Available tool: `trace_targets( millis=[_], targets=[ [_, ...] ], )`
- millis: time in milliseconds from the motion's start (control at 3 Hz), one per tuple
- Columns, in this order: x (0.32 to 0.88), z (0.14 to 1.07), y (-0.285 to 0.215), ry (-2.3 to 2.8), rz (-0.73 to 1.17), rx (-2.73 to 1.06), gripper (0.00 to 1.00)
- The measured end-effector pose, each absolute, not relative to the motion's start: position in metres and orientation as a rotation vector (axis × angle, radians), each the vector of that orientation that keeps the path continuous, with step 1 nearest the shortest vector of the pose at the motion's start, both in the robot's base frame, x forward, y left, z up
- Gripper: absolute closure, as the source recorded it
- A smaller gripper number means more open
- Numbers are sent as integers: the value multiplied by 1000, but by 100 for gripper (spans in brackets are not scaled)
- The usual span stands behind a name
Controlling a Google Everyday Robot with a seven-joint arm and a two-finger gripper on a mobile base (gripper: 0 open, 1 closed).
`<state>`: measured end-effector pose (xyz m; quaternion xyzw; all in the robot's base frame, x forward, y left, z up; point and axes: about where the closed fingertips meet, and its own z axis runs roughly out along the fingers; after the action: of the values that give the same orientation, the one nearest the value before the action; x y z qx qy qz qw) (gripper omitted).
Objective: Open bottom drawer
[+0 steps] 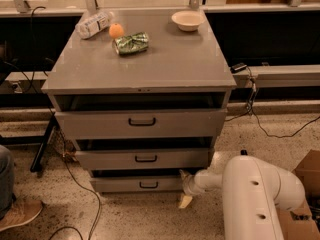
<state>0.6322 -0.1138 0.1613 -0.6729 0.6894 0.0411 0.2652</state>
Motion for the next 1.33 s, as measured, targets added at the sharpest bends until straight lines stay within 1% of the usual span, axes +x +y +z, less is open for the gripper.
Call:
trace_targets(
  millis=[333, 667, 1000, 1333],
  targets=[
    [637, 153, -121, 1879, 129, -1809, 27],
    [623, 168, -122, 1871, 127, -1831, 50],
    [581, 194, -129, 1894, 191, -1870, 74],
    [580, 195, -129, 1895, 193, -1871, 97]
  ],
)
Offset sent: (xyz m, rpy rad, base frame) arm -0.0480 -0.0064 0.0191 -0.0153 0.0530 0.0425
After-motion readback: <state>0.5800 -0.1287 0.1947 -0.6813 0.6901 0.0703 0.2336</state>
